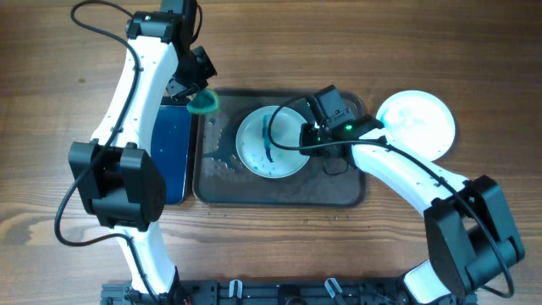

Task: Clean dirty plates on tray and stack at the side
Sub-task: 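Slide the remaining plate left toward the sponge with right gripper, then scrub the held plate with the sponge in left gripper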

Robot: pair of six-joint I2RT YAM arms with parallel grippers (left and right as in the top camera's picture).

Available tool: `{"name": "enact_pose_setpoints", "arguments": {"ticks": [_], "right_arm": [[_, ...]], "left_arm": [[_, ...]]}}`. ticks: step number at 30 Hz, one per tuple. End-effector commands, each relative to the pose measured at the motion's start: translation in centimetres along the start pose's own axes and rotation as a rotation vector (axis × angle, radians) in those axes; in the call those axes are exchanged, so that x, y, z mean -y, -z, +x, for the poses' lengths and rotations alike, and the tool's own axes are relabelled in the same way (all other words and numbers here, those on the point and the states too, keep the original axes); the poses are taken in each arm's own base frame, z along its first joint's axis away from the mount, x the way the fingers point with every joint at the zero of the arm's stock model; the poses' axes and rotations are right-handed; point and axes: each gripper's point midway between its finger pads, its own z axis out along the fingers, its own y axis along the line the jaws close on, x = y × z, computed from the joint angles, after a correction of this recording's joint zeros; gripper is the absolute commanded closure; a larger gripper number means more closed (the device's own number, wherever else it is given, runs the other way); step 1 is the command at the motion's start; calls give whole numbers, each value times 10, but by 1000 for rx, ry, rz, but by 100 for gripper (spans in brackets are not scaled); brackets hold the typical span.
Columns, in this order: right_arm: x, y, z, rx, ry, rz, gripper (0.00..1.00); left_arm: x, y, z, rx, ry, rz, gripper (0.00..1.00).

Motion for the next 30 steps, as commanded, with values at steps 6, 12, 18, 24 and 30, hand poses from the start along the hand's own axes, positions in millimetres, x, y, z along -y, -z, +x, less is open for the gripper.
{"name": "enact_pose_setpoints", "arguments": {"ticks": [6, 12, 18, 24, 30], "right_arm": [[18, -17, -13, -65, 190, -124, 47], [-6, -34, -20, -117, 289, -343, 55], [-6, -50, -15, -151, 196, -343, 81], [-6, -50, -15, -169, 80, -334, 96], [-2, -51, -14, -181, 23, -304, 96]], "left_arm": [[6, 3, -1, 10, 18, 12, 96], [21, -1, 2, 25, -15, 31, 96], [37, -1, 16, 16, -59, 36, 96], [44, -24, 48, -41, -116, 3, 96], [47, -70, 95, -120, -150, -13, 96]]}}
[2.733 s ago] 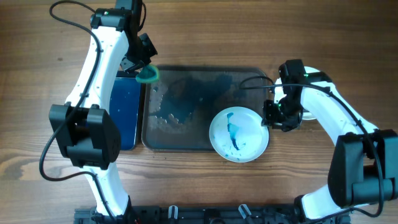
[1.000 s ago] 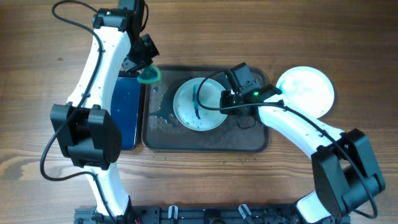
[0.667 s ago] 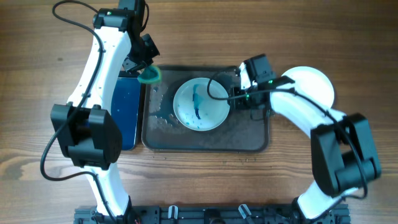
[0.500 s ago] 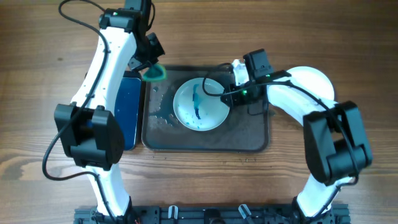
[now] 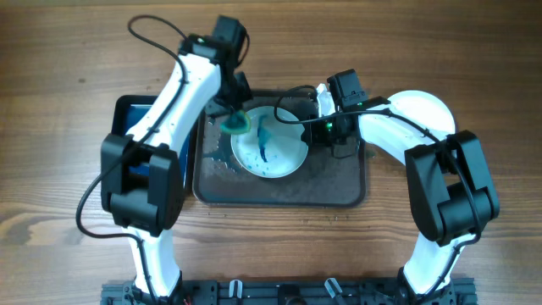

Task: Clean dirty plates on tray and stack at the side
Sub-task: 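Scrub the held plate with the sponge in left gripper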

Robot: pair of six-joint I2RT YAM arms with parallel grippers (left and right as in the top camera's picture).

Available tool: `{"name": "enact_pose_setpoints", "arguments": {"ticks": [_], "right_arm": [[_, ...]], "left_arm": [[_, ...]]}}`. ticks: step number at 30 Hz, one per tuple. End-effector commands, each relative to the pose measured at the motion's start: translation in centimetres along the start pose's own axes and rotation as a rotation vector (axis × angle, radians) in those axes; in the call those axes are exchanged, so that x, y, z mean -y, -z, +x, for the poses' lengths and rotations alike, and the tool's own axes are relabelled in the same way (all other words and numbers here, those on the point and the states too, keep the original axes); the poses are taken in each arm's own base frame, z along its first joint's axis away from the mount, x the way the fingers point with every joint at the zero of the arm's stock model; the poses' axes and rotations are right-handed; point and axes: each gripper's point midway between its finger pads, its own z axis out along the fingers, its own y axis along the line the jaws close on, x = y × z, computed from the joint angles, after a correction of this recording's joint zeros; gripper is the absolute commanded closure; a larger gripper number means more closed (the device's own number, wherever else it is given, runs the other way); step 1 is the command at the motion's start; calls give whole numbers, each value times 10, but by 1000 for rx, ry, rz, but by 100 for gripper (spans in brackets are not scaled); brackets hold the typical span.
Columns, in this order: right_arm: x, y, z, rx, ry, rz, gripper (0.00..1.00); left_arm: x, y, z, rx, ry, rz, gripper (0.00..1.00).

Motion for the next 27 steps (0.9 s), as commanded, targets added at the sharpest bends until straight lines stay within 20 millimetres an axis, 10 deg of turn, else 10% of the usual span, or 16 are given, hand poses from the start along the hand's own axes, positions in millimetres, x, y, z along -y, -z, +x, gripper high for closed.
{"name": "enact_pose_setpoints", "arguments": {"ticks": [1, 8, 16, 22, 27], "right_arm": [[0, -3, -2, -6, -60, 1, 96], [8, -2, -2, 0, -100, 48, 96], [8, -2, -1, -3, -89, 49, 95], [9, -2, -1, -2, -87, 53, 96], [10, -2, -1, -4, -88, 58, 96]], "left_arm": [[10, -32, 32, -63, -12, 2, 96], [20, -68, 68, -69, 7, -16, 96], [-14, -109, 120, -164, 144, -98, 96], [84, -83, 158, -346, -377, 487, 96], [49, -107, 124, -170, -219, 194, 96]]}}
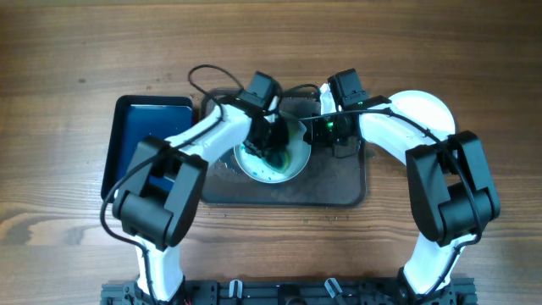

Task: Clean dirty plates on tray and stack at the side
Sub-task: 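Scrub the held plate with the sponge in left gripper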

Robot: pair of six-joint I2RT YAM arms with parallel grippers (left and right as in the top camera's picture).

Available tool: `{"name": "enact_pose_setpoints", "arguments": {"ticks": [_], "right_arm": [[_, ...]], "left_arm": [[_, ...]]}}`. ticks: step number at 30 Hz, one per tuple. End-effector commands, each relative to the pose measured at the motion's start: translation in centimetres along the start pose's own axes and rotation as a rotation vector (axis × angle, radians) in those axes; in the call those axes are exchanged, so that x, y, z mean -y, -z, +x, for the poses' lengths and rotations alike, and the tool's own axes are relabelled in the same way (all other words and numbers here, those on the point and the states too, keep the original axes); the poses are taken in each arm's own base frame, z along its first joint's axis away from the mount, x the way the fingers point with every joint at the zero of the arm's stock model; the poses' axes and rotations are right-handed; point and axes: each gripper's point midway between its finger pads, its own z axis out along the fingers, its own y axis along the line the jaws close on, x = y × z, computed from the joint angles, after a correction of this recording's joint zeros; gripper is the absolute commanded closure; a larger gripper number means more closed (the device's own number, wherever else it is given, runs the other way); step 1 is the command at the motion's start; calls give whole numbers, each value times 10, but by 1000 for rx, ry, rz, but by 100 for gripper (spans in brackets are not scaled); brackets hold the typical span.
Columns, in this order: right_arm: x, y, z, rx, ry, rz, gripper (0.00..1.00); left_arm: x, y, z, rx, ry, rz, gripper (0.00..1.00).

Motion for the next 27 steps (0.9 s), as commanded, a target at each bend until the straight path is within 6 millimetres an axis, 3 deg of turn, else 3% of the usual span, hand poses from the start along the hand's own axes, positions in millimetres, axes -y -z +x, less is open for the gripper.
{"name": "enact_pose_setpoints", "arguments": {"ticks": [1, 4, 6, 11, 13, 15, 18, 19, 21, 24, 27], "right_arm": [[4, -4, -2, 2, -30, 24, 96], [7, -4, -2, 5, -35, 44, 96], [9, -4, -2, 5, -37, 51, 96], [9, -4, -2, 5, -35, 51, 96], [9, -4, -2, 6, -36, 54, 96], [9, -4, -2, 8, -35, 54, 96], [9, -4, -4, 12, -34, 53, 96], [9, -4, -4, 12, -33, 53, 96], [9, -4, -2, 7, -34, 54, 96], [10, -4, 0, 0, -35, 58, 96], [10, -4, -1, 0, -36, 57, 96]], "left_arm": [[-55, -18, 9, 28, 154, -255, 96], [-117, 10, -8, 213, 353, -551, 96], [-142, 26, -13, 280, 414, -654, 96], [-158, 34, -19, 283, 465, -659, 96], [-136, 17, -12, 155, 410, -502, 96], [-79, -4, -1, -22, 255, -176, 96], [-2, -6, 0, -91, 30, 206, 96], [-1, -7, -4, -67, 14, 198, 96], [-19, -10, -17, 8, -18, 91, 96], [-81, -2, -39, 129, 5, -221, 96], [-153, 31, -45, 250, 153, -606, 96]]}}
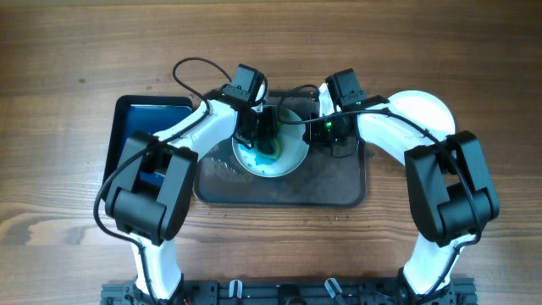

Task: Clean dirty plates on tray and stack at the side
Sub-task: 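Scrub the held plate with the sponge in left gripper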

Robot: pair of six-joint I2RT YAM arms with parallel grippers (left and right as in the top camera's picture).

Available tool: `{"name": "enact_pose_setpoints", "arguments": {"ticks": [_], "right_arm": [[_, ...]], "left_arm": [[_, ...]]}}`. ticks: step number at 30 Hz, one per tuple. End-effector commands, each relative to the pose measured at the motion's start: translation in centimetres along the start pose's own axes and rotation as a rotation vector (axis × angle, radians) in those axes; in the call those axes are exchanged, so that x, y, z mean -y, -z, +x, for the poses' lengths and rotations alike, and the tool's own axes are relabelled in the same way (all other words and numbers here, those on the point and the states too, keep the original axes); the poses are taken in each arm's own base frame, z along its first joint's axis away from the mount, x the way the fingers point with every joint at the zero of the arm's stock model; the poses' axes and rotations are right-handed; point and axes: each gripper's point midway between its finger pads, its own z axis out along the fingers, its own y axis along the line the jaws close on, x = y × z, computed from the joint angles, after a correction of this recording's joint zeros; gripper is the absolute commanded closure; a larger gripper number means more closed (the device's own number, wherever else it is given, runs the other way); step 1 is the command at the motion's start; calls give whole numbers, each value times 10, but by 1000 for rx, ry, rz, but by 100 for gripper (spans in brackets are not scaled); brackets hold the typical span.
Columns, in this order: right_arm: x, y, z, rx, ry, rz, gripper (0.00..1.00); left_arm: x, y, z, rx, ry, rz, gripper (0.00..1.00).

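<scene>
A white plate (290, 159) lies on the dark tray (339, 191) in the middle of the table. My left gripper (264, 141) is shut on a teal sponge (270, 152) and presses it onto the plate's middle. At the plate's right rim, my right gripper (316, 120) is shut on the edge. The sponge and the left fingers hide most of the plate's centre, so little of its surface can be judged. A second white plate (428, 108) lies on the table to the right of the tray, partly under my right arm.
A blue basin (140, 119) sits left of the tray, partly under my left arm. Wet specks and crumbs (216, 159) are scattered over the tray's left part. Cables loop above both wrists. Bare wood surrounds everything.
My left gripper with the sponge has shifted a little to the left and back on the plate. The right gripper stays at the plate's right rim.
First my left gripper held the sponge over the basin's edge while the plate showed a blue streak and the right gripper neared its rim. Then the right gripper was at the rim and the sponge at the plate's left edge. Later the sponge covered the streak, as now.
</scene>
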Motion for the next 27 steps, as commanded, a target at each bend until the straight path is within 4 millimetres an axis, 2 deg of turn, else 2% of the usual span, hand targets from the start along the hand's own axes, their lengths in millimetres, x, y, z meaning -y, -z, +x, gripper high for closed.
{"name": "enact_pose_setpoints", "arguments": {"ticks": [1, 3, 5, 7, 8, 9, 10, 11, 12, 13, 14, 17, 20, 23, 24, 27], "right_arm": [[10, -3, 0, -4, -24, 40, 96], [10, -3, -1, -1, -21, 39, 96], [10, -4, 0, -2, -22, 39, 96], [10, -3, 0, -2, -22, 39, 96], [10, -3, -1, -2, -22, 39, 96], [10, -3, 0, -3, -22, 39, 96], [10, -3, 1, -9, -26, 42, 96], [11, -3, 4, -17, -36, 45, 96], [12, -3, 6, -28, -41, 49, 96], [12, -3, 7, -31, -42, 51, 96], [12, -3, 7, -31, -40, 51, 96], [12, -3, 6, -28, -37, 50, 96], [13, -3, 5, -24, -42, 57, 96], [14, -3, 5, -20, -43, 62, 96], [14, -3, 6, -23, -44, 63, 96], [15, -3, 6, -24, -44, 64, 96]], "left_arm": [[-131, 22, -8, 160, 130, -647, 96], [-137, 25, -1, 142, 155, -676, 96], [-120, 14, 17, 40, 157, -577, 96], [-75, -5, 43, -128, 145, -322, 96], [-44, -11, 54, -200, 152, -160, 96], [-14, -13, 61, -252, 119, -12, 96], [7, -13, 65, -273, 74, 83, 96], [26, -14, 68, -282, 27, 157, 96], [36, -16, 69, -275, -2, 177, 96], [37, -20, 67, -246, -29, 149, 96], [34, -23, 63, -210, -48, 105, 96], [-4, -28, 35, -33, -37, -157, 96], [-36, -18, 1, 135, 2, -324, 96], [-63, -4, -19, 239, 58, -446, 96], [-91, 8, -19, 270, 165, -551, 96], [-112, 12, 5, 165, 309, -573, 96]]}}
